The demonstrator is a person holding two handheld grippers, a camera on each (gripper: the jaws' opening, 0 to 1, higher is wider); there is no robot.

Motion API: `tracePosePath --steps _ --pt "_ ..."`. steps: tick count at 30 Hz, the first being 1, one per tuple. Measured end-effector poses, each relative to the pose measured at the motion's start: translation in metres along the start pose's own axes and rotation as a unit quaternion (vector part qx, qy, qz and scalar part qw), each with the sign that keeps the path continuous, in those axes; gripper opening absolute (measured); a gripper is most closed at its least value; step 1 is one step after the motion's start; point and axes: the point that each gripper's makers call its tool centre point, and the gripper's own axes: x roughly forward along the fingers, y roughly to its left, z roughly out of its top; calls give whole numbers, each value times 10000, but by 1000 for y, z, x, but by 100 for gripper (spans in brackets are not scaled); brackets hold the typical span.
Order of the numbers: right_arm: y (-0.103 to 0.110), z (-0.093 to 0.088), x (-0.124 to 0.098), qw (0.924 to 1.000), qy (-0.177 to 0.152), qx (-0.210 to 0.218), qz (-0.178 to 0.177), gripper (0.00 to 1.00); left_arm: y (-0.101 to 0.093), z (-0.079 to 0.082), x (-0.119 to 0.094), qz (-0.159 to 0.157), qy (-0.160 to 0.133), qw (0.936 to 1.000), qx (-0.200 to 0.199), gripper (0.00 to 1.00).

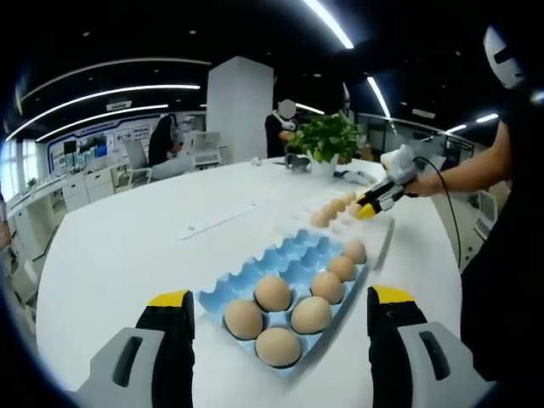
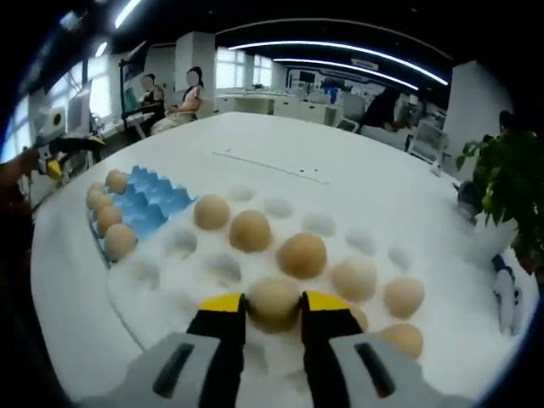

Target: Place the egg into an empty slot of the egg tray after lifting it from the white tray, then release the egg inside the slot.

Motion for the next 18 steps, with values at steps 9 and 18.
tracePosePath --steps 9,18 --pt "1 12 -14 9998 -212 54 -26 24 1 -1 2 -3 -6 10000 -14 83" --pt "12 31 -22 9986 -512 88 121 24 -1 -5 5 -52 22 10000 -24 84"
